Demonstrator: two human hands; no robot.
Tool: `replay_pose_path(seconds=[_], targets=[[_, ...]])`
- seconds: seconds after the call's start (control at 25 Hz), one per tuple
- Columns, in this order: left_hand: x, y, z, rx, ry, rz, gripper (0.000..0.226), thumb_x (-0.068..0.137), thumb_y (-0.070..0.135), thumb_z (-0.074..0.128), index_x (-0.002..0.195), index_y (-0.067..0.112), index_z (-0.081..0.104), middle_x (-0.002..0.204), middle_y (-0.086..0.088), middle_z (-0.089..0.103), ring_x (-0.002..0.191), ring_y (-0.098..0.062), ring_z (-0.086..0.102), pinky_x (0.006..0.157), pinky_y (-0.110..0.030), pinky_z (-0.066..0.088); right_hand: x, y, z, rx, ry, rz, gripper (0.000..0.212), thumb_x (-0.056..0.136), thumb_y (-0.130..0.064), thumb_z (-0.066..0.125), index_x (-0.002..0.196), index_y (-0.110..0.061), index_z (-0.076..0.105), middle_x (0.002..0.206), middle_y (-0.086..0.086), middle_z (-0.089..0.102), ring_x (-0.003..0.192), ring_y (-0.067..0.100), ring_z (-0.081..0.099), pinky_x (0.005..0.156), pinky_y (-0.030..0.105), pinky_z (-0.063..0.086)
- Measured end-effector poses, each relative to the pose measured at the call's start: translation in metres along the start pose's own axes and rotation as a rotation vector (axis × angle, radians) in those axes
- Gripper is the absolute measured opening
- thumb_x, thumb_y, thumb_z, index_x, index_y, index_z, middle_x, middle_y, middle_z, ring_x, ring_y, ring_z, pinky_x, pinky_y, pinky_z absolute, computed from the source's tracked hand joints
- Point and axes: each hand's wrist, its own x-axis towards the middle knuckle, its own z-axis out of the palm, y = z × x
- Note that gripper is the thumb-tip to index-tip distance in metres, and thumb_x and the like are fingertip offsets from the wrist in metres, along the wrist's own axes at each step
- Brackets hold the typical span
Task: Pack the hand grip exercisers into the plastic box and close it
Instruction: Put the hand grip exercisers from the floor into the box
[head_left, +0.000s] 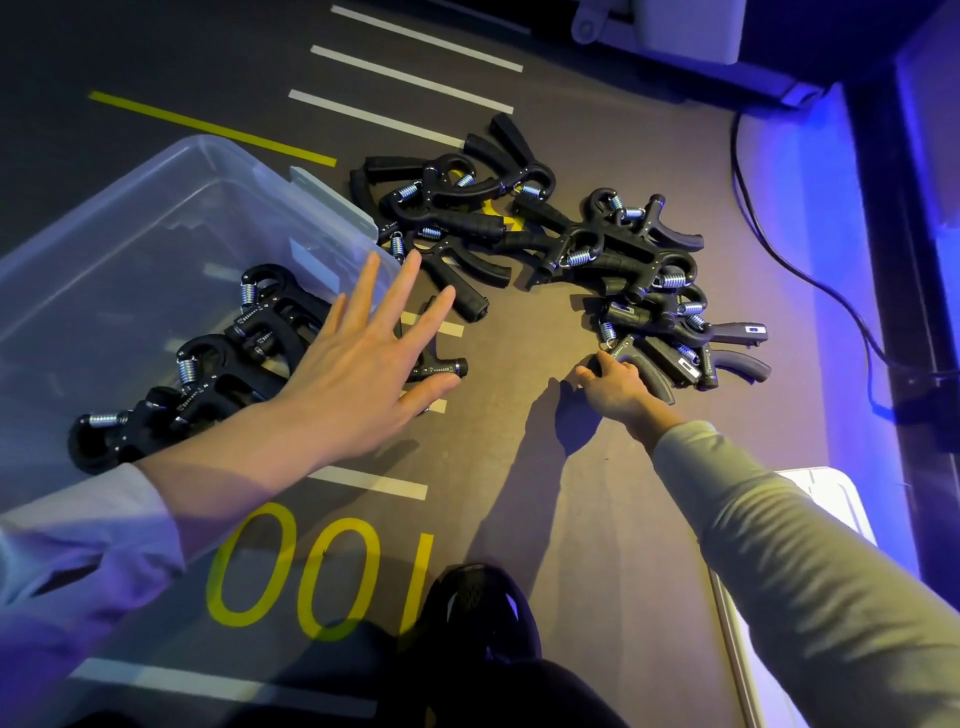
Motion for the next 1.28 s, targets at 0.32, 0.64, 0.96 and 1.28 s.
replay_pose_path(seconds=[0.32,0.64,0.96,1.28], targets=[[-0.001,-0.001,0.000,-0.030,0.004,-0.003,0.080,0.077,0.067,0.011,0.146,0.031,-0.007,0.153,-0.003,-0.023,0.139,-0.031,-0.022,0.115,-0.047,0.004,-0.046,0.004,0.042,-0.040,0.204,-0.205,0.029,0.095,-0.031,0.044,0.109,-0.013,0.061,0.110,0.018,0.060,0.097,0.035,0.057,0.080,0.033,0.044],[-0.003,-0.003,-0.002,-0.078,0.015,0.010,0.077,0.081,0.064,0.018,0.146,0.030,-0.005,0.153,-0.002,-0.022,0.140,-0.028,-0.020,0.115,-0.047,0.004,-0.061,-0.010,0.047,-0.347,0.065,-0.317,0.037,0.098,-0.039,0.039,0.131,-0.026,0.049,0.118,0.014,0.046,0.107,0.035,0.052,0.088,0.041,0.049],[-0.011,-0.009,-0.004,-0.123,0.023,-0.010,0.078,0.080,0.065,0.018,0.146,0.031,-0.006,0.154,-0.002,-0.020,0.141,-0.025,-0.018,0.116,-0.043,0.004,-0.054,-0.002,0.039,-0.250,0.196,-0.380,0.043,0.092,-0.044,0.049,0.130,-0.025,0.045,0.135,0.011,0.035,0.119,0.033,0.044,0.099,0.046,0.042],[-0.018,-0.013,-0.005,-0.152,0.037,-0.008,0.079,0.080,0.064,0.019,0.147,0.029,-0.002,0.155,-0.001,-0.016,0.141,-0.024,-0.016,0.115,-0.040,0.004,-0.059,0.036,0.027,-0.260,0.069,-0.570,0.038,0.096,-0.032,0.045,0.130,-0.015,0.047,0.153,0.008,0.026,0.145,0.022,0.014,0.114,0.036,0.022]])
